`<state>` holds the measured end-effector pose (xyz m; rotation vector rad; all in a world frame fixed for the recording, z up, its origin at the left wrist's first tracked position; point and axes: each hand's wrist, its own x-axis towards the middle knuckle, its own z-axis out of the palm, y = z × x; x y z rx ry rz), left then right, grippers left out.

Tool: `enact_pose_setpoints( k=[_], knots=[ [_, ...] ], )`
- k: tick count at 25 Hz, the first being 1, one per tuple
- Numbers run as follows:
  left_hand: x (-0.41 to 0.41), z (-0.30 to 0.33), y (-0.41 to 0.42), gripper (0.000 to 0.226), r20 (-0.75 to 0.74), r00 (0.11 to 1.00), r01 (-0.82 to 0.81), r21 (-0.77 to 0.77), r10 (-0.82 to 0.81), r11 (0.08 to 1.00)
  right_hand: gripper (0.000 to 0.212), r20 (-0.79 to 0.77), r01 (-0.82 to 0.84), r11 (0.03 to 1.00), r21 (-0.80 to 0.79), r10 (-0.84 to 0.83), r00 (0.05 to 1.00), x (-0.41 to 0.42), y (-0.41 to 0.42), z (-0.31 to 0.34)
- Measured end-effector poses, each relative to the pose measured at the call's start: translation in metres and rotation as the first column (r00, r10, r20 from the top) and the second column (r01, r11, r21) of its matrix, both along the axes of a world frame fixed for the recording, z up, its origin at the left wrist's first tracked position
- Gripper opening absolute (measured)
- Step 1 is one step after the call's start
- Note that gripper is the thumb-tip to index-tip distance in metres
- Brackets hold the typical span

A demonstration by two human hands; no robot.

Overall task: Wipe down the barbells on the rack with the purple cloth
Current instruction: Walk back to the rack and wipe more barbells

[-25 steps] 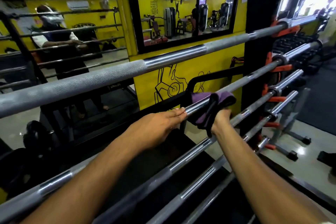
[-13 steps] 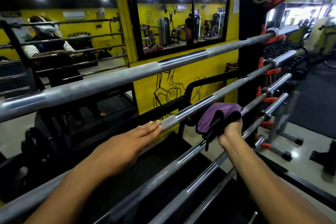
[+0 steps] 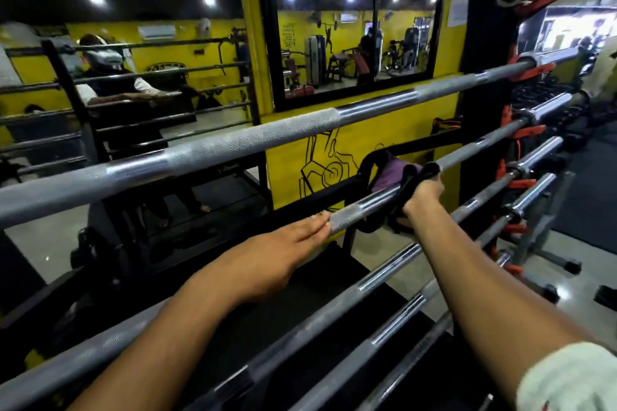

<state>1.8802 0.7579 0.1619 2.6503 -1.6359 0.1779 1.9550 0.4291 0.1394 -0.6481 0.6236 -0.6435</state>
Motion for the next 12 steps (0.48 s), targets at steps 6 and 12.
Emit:
enact_pose_setpoints(
  k=[6, 12],
  knots=[
    [-0.002, -0.001, -0.001, 0.072, 0.036, 0.999, 0.02, -0.11, -0.016, 0.994, 0.066, 0.117, -0.166, 0.981, 0.098, 0.155, 0.981, -0.021, 0.099, -0.031],
    [-0.006, 0.0, 0.0, 0.071, 0.038, 0.999, -0.009, -0.102, 0.013, 0.995, 0.06, 0.099, -0.105, 0.994, 0.0, 0.105, 0.99, -0.027, 0.105, -0.028]
  ],
)
